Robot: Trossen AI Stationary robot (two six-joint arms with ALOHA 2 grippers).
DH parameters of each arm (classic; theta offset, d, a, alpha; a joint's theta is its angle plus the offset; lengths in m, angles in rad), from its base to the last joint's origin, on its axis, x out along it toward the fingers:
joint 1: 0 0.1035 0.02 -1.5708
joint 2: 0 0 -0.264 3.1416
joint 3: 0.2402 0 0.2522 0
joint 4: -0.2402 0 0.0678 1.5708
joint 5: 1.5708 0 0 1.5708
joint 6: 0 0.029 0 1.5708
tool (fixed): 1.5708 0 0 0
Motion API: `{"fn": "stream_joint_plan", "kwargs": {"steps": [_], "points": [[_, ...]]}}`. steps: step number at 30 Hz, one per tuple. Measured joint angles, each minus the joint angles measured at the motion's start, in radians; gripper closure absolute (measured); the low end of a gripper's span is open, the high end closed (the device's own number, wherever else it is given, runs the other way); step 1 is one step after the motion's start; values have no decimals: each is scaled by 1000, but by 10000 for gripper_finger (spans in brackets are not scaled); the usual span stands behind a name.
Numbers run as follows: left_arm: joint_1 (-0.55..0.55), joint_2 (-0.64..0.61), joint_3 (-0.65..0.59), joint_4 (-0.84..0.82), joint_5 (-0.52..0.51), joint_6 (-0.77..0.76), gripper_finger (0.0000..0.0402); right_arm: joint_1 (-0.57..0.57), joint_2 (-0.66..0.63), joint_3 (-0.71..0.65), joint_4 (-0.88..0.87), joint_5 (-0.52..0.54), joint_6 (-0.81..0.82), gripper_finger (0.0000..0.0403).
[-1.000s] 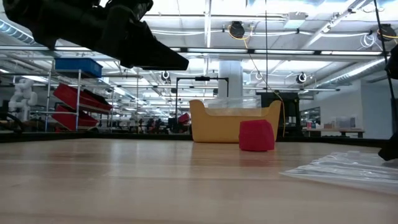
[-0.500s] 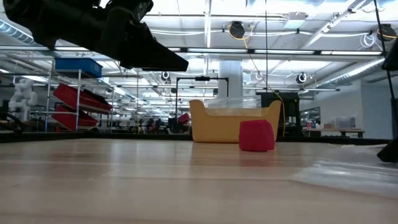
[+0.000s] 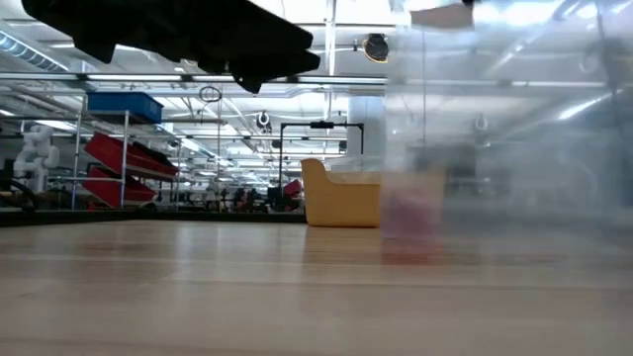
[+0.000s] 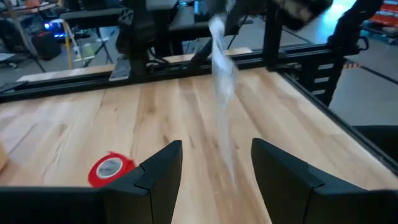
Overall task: Roll bandage
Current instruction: Put the rolled red bandage into the transparent zip bag
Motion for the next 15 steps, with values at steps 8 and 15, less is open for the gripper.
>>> {"fn": "stream_joint_plan", "kwargs": {"steps": [8, 15], "points": [[-27, 0, 9, -1, 43, 36, 203, -65, -2, 180, -103, -54, -44, 403], [-29, -1, 9, -1, 43, 73, 203, -65, 1, 175, -95, -33, -84, 403]]}}
